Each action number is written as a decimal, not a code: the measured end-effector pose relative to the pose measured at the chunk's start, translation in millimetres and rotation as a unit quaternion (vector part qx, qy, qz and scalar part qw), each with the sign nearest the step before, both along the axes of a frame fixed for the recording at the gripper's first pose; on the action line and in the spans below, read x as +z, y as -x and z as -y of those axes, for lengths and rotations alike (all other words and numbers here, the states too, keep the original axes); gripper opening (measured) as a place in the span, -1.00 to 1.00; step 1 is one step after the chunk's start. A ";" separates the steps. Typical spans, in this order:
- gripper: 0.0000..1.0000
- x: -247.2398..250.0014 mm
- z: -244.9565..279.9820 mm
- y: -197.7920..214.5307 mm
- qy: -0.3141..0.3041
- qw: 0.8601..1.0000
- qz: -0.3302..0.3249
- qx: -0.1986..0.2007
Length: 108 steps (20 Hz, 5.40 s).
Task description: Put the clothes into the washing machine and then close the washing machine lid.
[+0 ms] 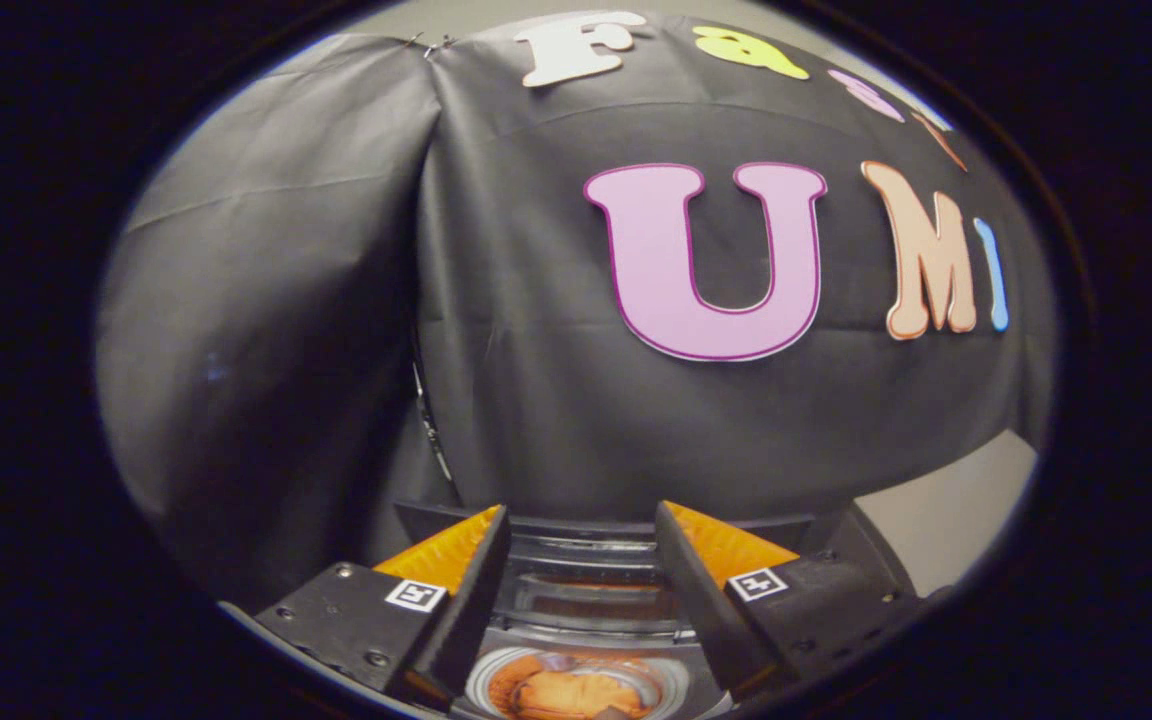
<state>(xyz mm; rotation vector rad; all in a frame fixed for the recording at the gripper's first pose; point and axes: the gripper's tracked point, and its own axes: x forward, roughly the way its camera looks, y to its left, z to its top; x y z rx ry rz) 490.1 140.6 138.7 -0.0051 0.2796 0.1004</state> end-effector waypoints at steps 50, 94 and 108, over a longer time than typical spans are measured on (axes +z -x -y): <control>0.90 -52.3 36.6 -38.7 -0.008 0.999 -0.006 -0.042; 0.92 -62.8 15.7 56.0 -0.040 0.999 -0.008 -0.001; 0.93 -55.7 40.8 179.7 -0.018 0.998 0.054 0.004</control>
